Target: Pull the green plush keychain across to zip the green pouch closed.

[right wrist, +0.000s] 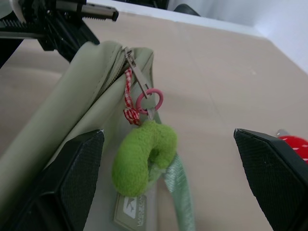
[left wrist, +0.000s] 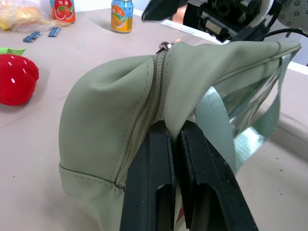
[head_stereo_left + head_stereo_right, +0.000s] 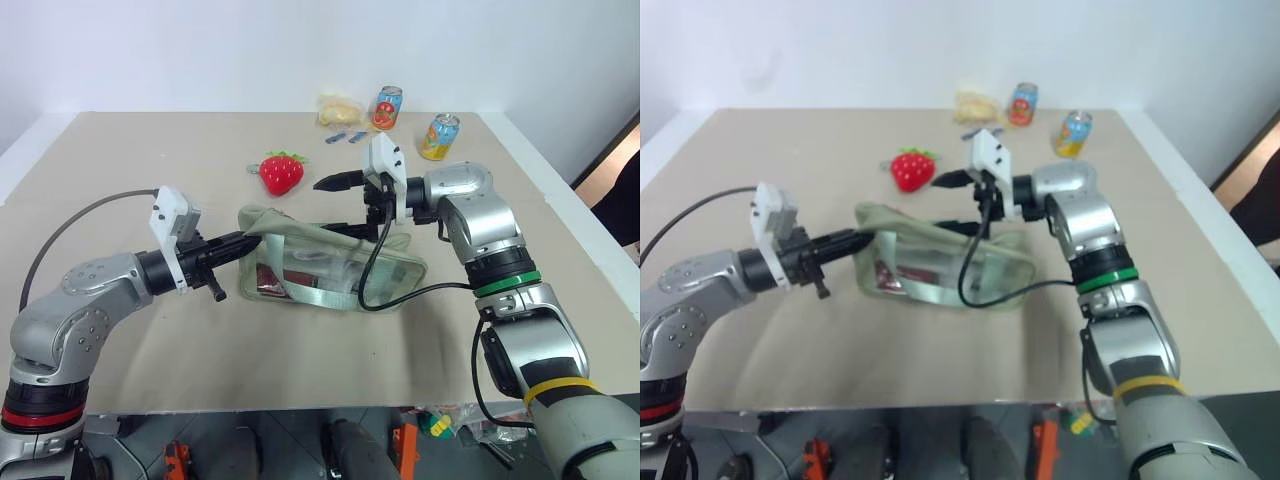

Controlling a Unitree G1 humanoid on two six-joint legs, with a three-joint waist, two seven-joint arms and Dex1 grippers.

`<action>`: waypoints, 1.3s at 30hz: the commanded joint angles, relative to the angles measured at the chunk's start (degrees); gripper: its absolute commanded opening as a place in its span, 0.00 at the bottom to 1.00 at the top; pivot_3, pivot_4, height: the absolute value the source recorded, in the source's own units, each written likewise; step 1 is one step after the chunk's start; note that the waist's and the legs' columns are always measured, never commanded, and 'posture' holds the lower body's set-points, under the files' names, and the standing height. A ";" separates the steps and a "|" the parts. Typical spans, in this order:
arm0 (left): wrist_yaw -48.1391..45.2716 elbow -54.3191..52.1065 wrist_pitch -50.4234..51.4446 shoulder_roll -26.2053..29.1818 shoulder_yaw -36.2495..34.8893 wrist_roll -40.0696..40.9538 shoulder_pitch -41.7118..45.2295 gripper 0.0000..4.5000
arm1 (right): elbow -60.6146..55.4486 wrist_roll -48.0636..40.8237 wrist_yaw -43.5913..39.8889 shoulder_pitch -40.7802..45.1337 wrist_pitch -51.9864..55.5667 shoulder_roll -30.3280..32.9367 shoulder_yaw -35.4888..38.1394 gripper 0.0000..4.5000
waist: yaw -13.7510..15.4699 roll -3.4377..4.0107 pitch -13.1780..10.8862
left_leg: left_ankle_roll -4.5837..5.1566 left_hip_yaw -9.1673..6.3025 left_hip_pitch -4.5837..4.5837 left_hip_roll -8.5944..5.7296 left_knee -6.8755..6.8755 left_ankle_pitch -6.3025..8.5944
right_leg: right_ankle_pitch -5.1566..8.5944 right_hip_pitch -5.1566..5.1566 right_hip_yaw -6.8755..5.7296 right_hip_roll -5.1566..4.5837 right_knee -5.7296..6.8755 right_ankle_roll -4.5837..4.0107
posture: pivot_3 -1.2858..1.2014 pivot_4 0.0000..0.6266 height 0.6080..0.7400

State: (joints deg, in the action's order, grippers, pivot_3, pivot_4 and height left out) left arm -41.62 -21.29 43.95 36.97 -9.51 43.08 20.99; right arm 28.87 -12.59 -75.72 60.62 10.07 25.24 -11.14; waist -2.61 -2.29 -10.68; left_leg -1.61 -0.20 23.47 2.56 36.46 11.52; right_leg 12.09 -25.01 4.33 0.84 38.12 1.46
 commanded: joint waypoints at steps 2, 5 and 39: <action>-0.02 -1.11 -0.27 -0.53 1.07 0.24 1.34 0.00 | 0.16 1.72 0.39 -0.23 -0.60 -1.35 -1.02 1.00 | 0.00 0.00 0.00 | 0.00 0.00 0.00 0.00 0.00 0.00 | 0.00 0.00 0.00 0.00 0.00 0.00 | 0.52 0.24 1.00; 0.24 -1.51 -0.11 -0.84 1.20 0.31 1.09 0.00 | 1.32 2.58 0.54 0.06 -1.26 -2.01 -1.17 1.00 | 0.00 0.00 0.00 | 0.00 0.00 0.00 0.00 0.00 0.00 | 0.00 0.00 0.00 0.00 0.00 0.00 | 0.52 0.24 1.00; 2.48 -0.64 -1.22 -2.91 1.63 -1.24 1.29 0.00 | 3.65 2.25 1.43 4.76 -1.73 -4.51 3.11 0.01 | 0.03 0.01 -0.01 | -0.01 -0.07 0.01 -0.03 0.01 0.00 | 0.00 0.04 -0.05 -0.03 -0.01 0.00 | 0.52 0.24 1.00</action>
State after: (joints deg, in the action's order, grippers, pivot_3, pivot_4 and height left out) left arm -39.22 -21.32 43.48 34.44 -8.84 42.17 21.30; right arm 35.51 -8.74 -74.74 62.67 8.73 20.12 -10.53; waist -2.58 -2.28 -10.69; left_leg -1.62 -0.27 23.48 2.53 36.47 11.51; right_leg 12.09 -24.98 4.28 0.81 38.11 1.46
